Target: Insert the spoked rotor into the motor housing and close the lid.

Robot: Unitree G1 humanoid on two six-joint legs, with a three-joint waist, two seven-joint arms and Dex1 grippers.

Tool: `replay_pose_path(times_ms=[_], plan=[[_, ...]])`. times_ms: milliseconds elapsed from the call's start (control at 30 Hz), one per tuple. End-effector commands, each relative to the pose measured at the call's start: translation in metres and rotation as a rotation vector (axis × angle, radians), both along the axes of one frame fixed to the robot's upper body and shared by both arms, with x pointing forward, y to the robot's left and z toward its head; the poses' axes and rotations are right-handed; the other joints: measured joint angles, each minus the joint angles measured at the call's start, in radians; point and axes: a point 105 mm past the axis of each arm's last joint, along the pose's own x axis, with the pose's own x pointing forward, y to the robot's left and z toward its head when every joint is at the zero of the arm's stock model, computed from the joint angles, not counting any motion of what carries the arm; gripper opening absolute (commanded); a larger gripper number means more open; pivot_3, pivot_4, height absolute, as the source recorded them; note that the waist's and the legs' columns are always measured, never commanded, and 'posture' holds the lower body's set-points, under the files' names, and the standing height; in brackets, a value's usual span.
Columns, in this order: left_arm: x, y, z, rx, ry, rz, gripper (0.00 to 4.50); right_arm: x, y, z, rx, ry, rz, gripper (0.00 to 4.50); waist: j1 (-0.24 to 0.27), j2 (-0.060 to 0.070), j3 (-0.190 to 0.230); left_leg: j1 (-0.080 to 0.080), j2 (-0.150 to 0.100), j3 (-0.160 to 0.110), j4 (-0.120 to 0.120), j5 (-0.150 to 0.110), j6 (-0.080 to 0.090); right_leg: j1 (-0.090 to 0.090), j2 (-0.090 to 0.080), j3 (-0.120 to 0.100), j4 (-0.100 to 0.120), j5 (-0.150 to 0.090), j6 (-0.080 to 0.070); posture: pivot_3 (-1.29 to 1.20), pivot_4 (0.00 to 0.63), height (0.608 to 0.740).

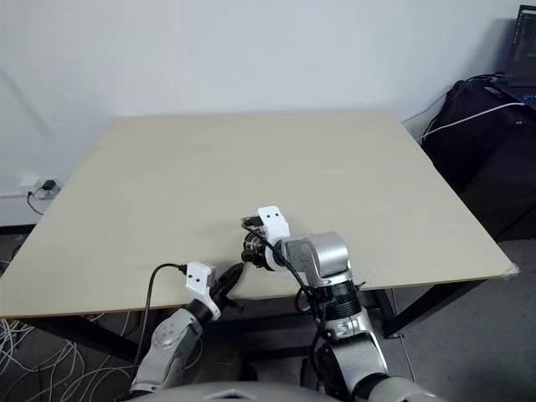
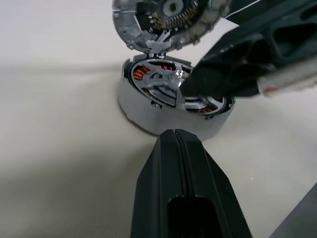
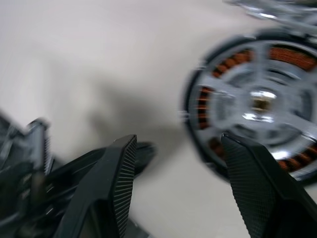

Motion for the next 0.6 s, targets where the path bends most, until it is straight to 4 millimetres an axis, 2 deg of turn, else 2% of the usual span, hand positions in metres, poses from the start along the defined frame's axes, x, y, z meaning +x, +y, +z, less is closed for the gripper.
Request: replay_pose_path(times_ms=[33,100,200,267,433,600], plan=[[0.005,-0.002,0.015,-0.025,-0.05,-0.004,0.0,-0.007,0.012,0.023,0.012,-0.24,0.221,2.93,0.001,0.0,0.0,0.0,0.0,0.0,0.0,0.0,0.0,0.0,0.0,0.0,0.0,0.0,0.0,0.0,0.0,0.74],[0.006,-0.002,0.015,-0.026,-0.05,-0.005,0.0,-0.012,0.008,0.023,-0.081,-0.419,0.391,2.93,0.001,0.0,0.0,0.001,0.0,0.0,0.001,-0.001,0.0,0.001,0.0,0.0,-0.001,0.0,0.0,0.0,0.0,0.74],[0.006,-0.002,0.015,-0.027,-0.049,-0.006,0.0,-0.012,-0.008,0.01,-0.303,-0.663,0.653,2.93,-0.001,-0.002,0.001,0.002,-0.001,0.0,0.001,-0.001,0.001,0.003,-0.001,0.0,-0.002,0.0,0.001,0.0,0.0,0.74],[0.006,-0.003,0.015,-0.027,-0.048,-0.007,0.0,-0.009,-0.02,0.003,-0.41,-0.75,0.78,2.93,0.0,-0.003,0.002,0.003,-0.001,0.001,0.001,-0.001,0.001,0.004,0.0,0.0,-0.002,-0.001,0.002,0.0,0.0,0.74],[0.006,-0.003,0.015,-0.027,-0.047,-0.01,0.0,0.006,-0.029,0.0,-0.492,-0.849,0.865,2.93,0.001,-0.007,0.005,0.011,0.002,0.001,0.001,-0.001,0.0,0.011,0.002,0.0,-0.001,-0.002,0.003,0.0,0.0,0.74],[0.005,-0.003,0.015,-0.024,-0.047,-0.008,0.0,0.019,-0.03,0.003,-0.541,-0.927,0.926,2.93,0.008,-0.008,0.005,0.012,0.002,0.001,0.001,-0.002,-0.002,0.012,0.0,0.0,-0.001,0.0,0.001,0.0,0.0,0.74]])
